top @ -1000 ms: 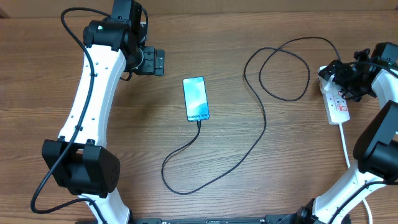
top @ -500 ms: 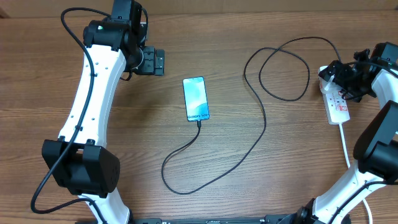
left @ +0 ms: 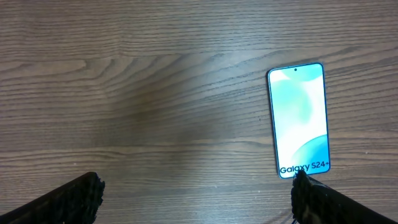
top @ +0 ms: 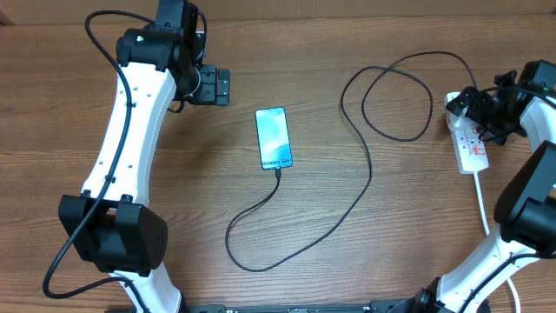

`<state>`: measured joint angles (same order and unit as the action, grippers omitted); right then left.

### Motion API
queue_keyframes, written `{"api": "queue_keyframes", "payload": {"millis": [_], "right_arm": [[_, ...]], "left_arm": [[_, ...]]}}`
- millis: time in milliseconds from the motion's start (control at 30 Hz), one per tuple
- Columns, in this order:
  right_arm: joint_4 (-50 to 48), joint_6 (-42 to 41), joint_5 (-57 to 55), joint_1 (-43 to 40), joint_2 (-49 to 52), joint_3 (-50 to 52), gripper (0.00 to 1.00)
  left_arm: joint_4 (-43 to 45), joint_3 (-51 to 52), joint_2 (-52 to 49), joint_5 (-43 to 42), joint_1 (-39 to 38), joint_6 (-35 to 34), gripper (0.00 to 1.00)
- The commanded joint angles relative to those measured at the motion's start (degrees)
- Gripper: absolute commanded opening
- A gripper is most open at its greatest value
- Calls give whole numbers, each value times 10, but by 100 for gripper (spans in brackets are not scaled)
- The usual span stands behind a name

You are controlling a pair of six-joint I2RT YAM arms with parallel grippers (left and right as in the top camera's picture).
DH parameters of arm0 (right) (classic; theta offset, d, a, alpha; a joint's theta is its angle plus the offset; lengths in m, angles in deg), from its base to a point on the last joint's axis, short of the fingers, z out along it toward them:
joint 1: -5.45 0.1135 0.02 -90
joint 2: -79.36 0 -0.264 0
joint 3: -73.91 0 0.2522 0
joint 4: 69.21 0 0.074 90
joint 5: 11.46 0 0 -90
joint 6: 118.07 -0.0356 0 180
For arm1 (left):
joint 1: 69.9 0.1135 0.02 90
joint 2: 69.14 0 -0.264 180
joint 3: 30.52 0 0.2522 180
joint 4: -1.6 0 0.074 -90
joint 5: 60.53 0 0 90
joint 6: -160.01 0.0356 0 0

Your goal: Plug charger to phone and switch on socket

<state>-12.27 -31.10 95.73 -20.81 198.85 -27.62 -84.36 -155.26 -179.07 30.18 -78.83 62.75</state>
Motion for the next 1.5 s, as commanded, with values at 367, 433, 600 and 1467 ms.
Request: {"api": "queue_keyframes", "payload": {"millis": [367, 433, 600, 1467], "right_arm": [[13, -2, 69, 3, 5, -6, 100], [16, -2, 78, 3, 5, -6, 100], [19, -2, 84, 3, 5, -6, 100], [11, -2, 99, 5, 5, 16, 100]], "left_arm": [[2, 0, -4, 3, -1, 9, 100], [2, 0, -4, 3, -1, 9, 100], [2, 0, -4, 3, -1, 9, 100], [2, 0, -4, 3, -1, 9, 100]]}}
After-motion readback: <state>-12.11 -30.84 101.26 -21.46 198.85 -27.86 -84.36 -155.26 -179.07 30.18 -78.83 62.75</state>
